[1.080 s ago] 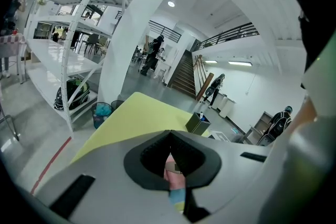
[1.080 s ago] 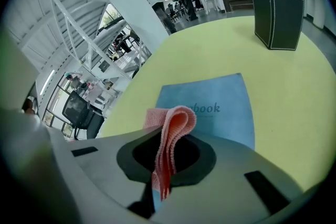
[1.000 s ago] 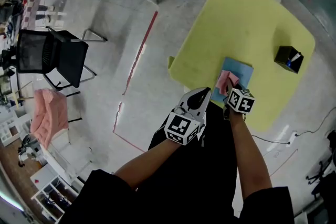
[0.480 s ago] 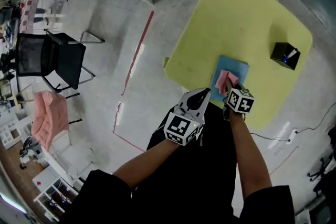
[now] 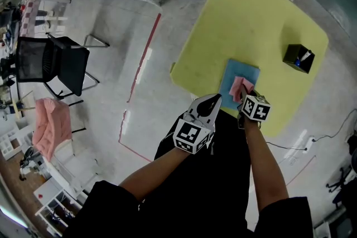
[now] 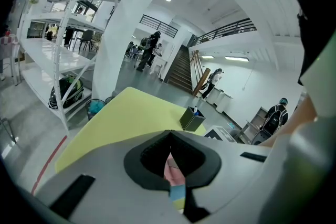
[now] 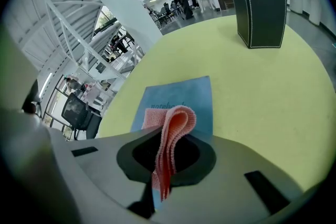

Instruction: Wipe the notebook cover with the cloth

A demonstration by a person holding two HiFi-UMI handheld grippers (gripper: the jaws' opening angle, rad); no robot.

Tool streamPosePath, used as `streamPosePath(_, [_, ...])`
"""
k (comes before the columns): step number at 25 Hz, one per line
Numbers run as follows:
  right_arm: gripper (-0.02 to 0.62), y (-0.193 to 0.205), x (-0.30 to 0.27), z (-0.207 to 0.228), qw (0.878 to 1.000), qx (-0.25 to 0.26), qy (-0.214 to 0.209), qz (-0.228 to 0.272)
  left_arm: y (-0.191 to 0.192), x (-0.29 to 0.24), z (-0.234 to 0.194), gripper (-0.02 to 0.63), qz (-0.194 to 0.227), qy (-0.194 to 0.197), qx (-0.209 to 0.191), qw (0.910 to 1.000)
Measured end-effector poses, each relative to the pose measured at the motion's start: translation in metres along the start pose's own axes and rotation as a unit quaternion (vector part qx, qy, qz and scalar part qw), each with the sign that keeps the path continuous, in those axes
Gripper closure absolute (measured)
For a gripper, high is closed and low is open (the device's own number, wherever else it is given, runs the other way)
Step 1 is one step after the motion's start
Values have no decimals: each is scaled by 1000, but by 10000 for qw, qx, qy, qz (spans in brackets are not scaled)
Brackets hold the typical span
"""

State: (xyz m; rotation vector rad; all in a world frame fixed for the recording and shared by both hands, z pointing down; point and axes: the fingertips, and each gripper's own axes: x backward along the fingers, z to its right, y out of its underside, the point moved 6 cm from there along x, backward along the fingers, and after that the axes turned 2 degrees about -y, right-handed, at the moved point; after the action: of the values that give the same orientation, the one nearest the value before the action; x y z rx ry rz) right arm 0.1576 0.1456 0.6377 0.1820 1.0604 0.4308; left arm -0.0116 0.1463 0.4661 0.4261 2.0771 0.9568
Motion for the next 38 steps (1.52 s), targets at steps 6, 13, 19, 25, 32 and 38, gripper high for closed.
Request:
streamPosePath(6, [560,0,1,4,10000,17,-59,-18,3,3,0,598,9,-94,-89,9999])
streamPosePath(13, [560,-2,10,16,10000,-31,27,-13,9,1,8,598,-27,-45,-72,10000])
streamPosePath(19, [560,-1,10,19,9999,-129,103,-50,11,-4,16,598,-44,40,-80,9999])
streamPosePath(25, [560,-2,14,23,9998,-81,192,-74,6,-7,18,598,-54,123,-142,9998])
streamPosePath(32, [560,-2,20,33,9994,-61,347,-43,-1,-9,21,600,-53,240,-312,9992])
streamPosePath(38, [558,-5,34,42,9967,121,797,-2,-5,-4,15,598,-19,271,-337,9991])
